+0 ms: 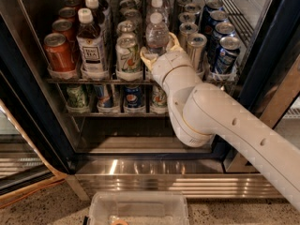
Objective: Pick water bottle from top shelf of fridge
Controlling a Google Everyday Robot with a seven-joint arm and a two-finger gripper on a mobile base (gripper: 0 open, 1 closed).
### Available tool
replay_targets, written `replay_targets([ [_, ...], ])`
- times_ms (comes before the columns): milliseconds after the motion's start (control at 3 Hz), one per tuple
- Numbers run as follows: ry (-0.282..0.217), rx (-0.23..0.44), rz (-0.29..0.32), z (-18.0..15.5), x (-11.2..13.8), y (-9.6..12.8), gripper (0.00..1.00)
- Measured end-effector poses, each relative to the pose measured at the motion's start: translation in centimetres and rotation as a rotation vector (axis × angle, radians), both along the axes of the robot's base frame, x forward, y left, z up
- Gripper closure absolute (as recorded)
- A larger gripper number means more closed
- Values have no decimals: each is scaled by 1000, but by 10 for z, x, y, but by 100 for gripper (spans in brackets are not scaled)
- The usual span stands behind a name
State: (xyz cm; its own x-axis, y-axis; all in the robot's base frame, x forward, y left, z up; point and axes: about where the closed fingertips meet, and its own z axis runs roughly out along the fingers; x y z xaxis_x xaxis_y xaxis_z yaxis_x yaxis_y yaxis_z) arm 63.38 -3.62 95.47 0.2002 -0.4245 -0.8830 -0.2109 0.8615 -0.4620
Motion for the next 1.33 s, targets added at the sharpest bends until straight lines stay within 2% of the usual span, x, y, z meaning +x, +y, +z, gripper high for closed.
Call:
replay_targets([
  [333, 3, 1, -12, -2, 1, -4, 47],
  [667, 3, 1, -12, -1, -1, -4, 66],
  [1000, 0, 6, -14, 0, -1, -3, 89],
  [1333, -42, 93, -8, 25, 6, -6, 100],
])
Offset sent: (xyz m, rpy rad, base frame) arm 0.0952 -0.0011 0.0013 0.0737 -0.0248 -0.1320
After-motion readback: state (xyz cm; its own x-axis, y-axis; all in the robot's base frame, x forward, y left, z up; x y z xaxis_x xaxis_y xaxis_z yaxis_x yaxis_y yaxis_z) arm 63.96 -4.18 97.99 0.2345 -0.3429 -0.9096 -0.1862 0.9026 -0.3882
